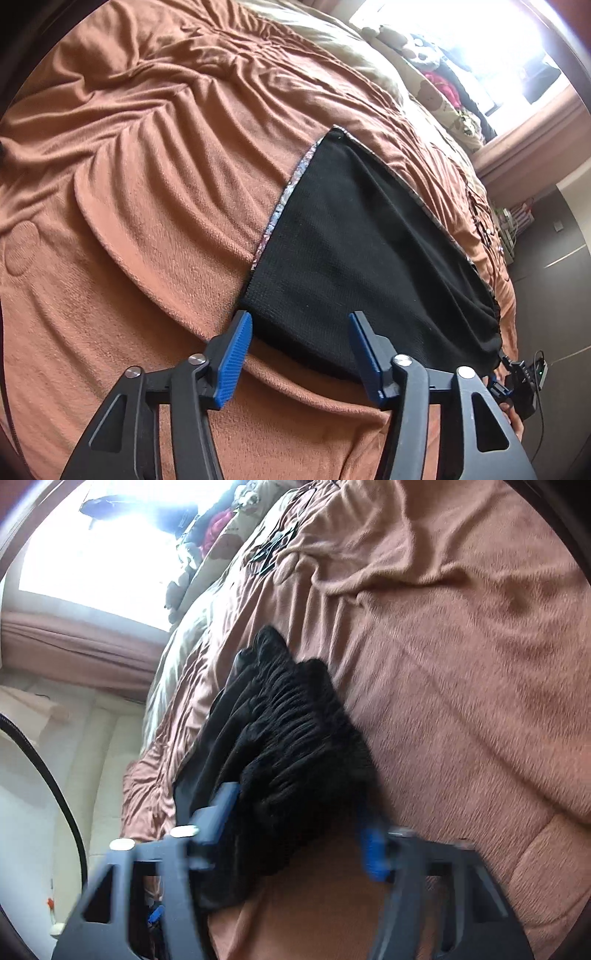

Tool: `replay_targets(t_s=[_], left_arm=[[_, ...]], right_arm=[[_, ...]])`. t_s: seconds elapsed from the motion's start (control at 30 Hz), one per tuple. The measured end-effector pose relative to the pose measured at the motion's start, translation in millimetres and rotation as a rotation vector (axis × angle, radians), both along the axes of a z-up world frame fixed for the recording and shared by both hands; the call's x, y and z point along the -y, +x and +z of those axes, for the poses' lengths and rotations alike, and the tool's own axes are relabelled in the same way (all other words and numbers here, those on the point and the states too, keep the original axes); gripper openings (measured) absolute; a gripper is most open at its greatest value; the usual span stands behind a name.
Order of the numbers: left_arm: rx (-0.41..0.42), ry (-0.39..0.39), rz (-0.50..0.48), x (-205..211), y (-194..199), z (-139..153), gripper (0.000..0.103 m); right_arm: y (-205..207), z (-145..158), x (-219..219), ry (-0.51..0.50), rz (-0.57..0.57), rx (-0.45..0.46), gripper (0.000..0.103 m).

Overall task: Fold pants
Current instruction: 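Hold the leg corner with the left gripper while the right gripper lifts the waistband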

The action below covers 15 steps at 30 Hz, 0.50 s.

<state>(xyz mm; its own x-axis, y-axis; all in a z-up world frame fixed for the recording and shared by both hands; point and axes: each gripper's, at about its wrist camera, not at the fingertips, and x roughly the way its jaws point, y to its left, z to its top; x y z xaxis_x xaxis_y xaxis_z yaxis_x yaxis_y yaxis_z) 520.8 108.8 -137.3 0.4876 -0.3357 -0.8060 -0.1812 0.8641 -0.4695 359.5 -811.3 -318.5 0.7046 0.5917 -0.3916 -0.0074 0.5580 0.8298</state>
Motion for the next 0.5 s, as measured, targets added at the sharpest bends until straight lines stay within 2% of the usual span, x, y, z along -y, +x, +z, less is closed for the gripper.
replay_targets(t_s=[0.03, 0.13, 0.23, 0.43, 0.5], left_arm=[[-0.004, -0.001, 0.001, 0.6, 0.8, -1.5, 0.053], [-0.025, 0.001, 0.002, 3.5, 4.7, -10.7, 0.05], [-0.053, 0.002, 0.022, 2.1, 6.0, -22.1, 0.05], [-0.062, -0.032, 0.043, -4.9, 1.6, -28.8, 0.05], [-0.059, -0.067, 0.054, -8.6, -0.4, -30.8, 0.05]], right_arm=[[0.0, 1.3, 0.8, -0.003, 0.003, 0.006, 0.036], [-2.1, 7.6, 2.2, -0.031, 0.013, 0.034, 0.027], [-5.9, 13.7, 2.2, -0.063, 0.001, 0.053, 0.022], [-10.0, 12.2, 6.5, -0.071, -0.017, 0.057, 0.02], [-10.2, 11.2, 4.2, -0.078, -0.018, 0.054, 0.02]])
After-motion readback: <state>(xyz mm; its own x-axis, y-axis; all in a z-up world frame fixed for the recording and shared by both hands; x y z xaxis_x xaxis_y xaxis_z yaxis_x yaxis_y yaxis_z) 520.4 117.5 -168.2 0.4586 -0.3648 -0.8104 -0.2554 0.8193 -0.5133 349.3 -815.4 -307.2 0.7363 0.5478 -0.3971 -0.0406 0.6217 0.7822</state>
